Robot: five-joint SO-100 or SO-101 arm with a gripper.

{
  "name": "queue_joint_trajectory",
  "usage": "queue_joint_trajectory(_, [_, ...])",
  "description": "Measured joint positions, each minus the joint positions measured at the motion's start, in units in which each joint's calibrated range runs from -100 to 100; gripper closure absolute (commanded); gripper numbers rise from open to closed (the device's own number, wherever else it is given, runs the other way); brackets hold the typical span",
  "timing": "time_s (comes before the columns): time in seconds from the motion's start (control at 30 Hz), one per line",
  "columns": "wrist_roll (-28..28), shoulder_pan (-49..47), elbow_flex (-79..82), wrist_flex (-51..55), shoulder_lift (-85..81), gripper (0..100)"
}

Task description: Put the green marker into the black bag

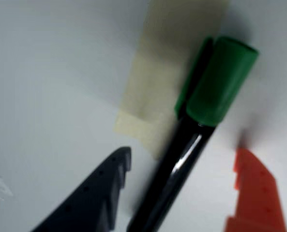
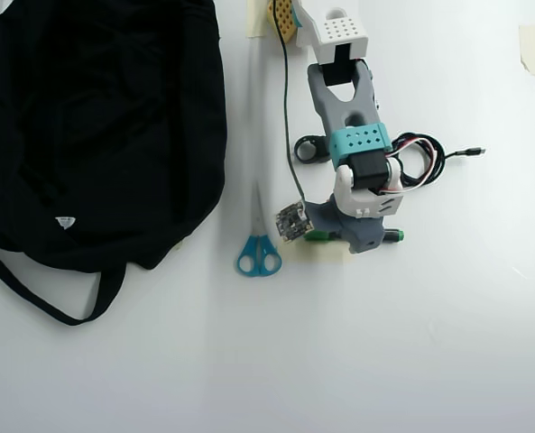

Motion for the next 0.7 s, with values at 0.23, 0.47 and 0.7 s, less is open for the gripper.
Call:
queue_joint_trajectory(0.23, [0.0,0.1,0.0,2.2,0.1,73])
queue_joint_trajectory(0.47, [0.0,0.1,0.5,3.7,0.7,73])
queue_joint_trajectory(0.7, [0.0,0.1,0.5,3.6,0.7,73])
